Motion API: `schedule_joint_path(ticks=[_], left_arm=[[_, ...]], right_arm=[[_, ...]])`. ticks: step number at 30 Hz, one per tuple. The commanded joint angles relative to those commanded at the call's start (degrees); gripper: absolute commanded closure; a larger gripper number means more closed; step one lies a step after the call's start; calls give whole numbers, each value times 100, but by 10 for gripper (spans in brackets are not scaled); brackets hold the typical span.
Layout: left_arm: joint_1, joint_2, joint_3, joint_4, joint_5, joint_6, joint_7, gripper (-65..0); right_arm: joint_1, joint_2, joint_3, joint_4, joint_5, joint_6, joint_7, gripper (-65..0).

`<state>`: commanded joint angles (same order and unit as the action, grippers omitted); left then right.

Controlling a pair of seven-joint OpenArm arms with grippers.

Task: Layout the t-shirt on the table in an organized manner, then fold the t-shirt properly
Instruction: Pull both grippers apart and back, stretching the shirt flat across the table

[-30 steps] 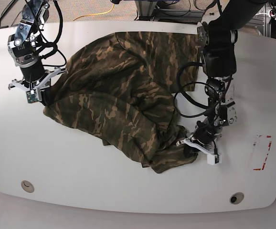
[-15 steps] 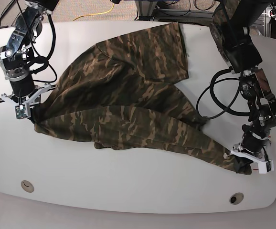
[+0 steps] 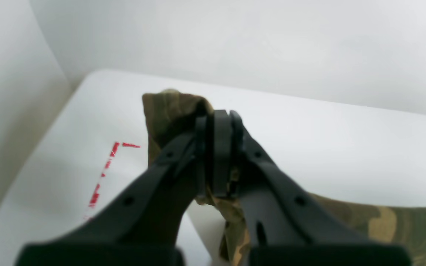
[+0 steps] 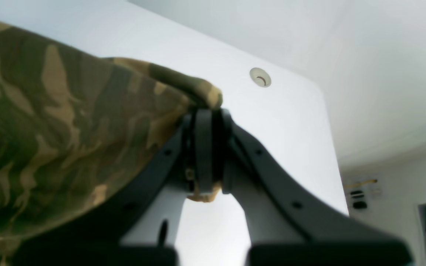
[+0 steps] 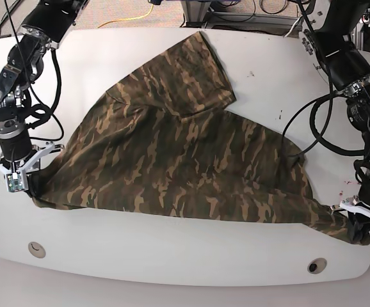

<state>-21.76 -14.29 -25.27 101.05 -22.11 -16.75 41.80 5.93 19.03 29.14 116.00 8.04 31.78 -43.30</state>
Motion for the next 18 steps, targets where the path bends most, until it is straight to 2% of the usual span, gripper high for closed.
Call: schedule_joint_path(ticks=[3,7,16,18], left_arm=[[-18,-9,0,123,0,0,0,0],[-88,-202,18,264,0,0,-9,0],[-738,-325,26,255,35,0,-9,-1],[-914,-369,62,246,35,0,0,-1]], right_arm=[[79,97,-62,0,0,-9,0,-6],[325,193,-105,0,0,0,0,-6],[809,589,-114,0,0,0,-26,-6],[976,651,-114,0,0,0,-185,-6]])
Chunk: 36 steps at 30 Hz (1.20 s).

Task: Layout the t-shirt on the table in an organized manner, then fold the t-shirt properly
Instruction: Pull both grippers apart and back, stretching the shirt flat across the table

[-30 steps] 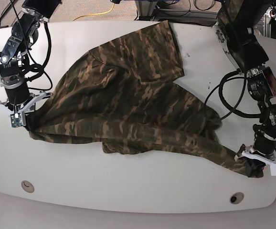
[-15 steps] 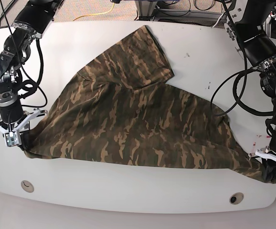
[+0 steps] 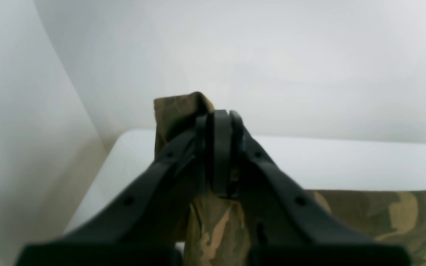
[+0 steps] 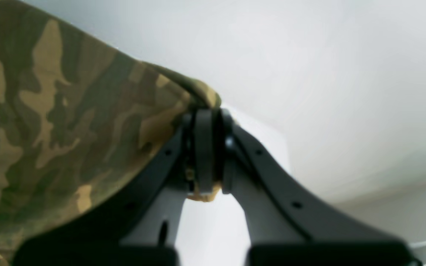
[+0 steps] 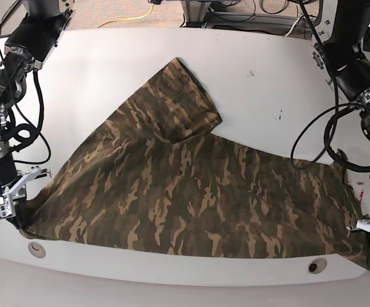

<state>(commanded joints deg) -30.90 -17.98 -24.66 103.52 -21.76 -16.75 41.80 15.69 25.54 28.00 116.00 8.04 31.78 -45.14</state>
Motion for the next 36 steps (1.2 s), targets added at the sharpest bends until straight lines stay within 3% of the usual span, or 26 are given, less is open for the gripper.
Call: schedule_joint_path(ticks=[7,15,36], left_arm=[[-563,0,193,-9,35,0,9,-3],[-1196,123,193,9,440,0,501,-3],[-949,132,158,0,422,0,519,-3]], right_arm=[[756,237,-18,-9,9,62,-492,-6],[1292,633,-440,-114,0,114,-589,-6],[1257,668,-580,-88,0,123,-712,-6]])
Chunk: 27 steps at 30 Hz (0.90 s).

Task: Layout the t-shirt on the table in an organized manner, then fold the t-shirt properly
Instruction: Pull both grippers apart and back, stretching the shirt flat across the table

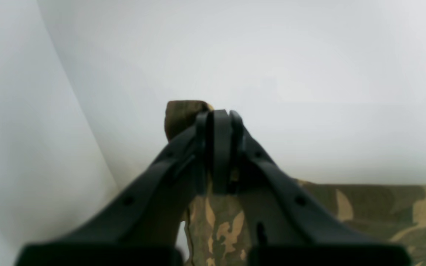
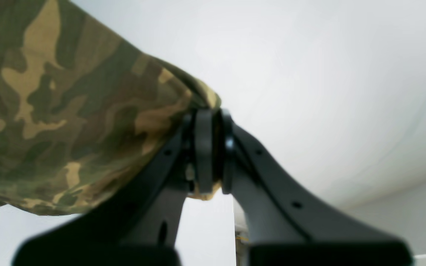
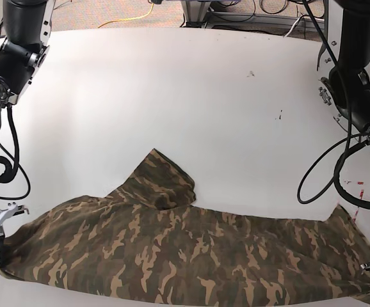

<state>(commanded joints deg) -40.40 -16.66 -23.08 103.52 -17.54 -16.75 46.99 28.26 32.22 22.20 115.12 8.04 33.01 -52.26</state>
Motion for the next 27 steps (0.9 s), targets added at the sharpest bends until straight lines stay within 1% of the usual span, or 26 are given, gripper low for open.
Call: schedule_joint_path(ticks=[16,19,22,27], left_arm=[[53,0,-9,-18,0,0,0,-3],[158,-9,-9,-35,0,0,-26,-3],[202,18,-9,-53,0,0,-26,-3],[202,26,-18,-422,0,0,-70,-3]], right_arm=[[-185,0,35,26,0,9,0,-6],[-185,-35,18,0,9,9,0,-6],[-158,-211,-9,-141,9,9,0,-6],[-114,-308,-35,-404,9,9,35,-6]])
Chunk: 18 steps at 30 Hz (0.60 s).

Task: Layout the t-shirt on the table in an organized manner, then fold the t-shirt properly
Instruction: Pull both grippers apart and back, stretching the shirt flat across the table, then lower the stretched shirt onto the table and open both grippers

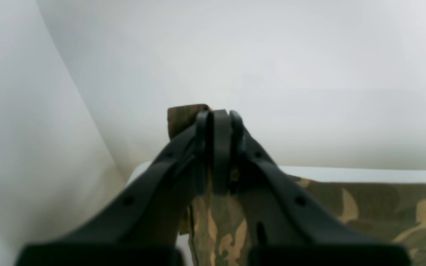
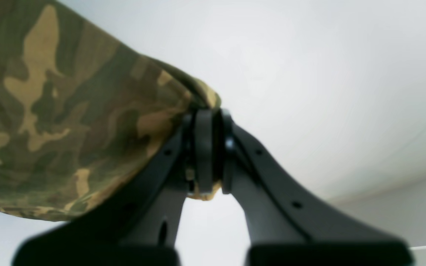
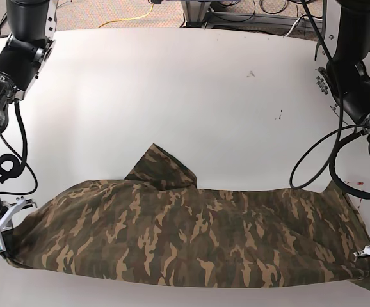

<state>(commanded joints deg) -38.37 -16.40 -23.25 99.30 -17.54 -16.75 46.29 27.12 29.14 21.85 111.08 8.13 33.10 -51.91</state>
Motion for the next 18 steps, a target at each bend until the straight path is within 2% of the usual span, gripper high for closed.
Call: schedule_joint_path(ticks=[5,10,18], left_arm=[[0,-35,0,-492,0,0,-360,-3],[0,-229,0,-905,-9,0,-607,-3],[26,-325,-9,-1451,-9,0,-818,-3]], right_arm=[[193,-9,-413,-466,-9,0,229,-6],[220,-62,-466,-870,-9,-35,571,-6],[369,-176,-475,-1354,-9,-9,607,-6]])
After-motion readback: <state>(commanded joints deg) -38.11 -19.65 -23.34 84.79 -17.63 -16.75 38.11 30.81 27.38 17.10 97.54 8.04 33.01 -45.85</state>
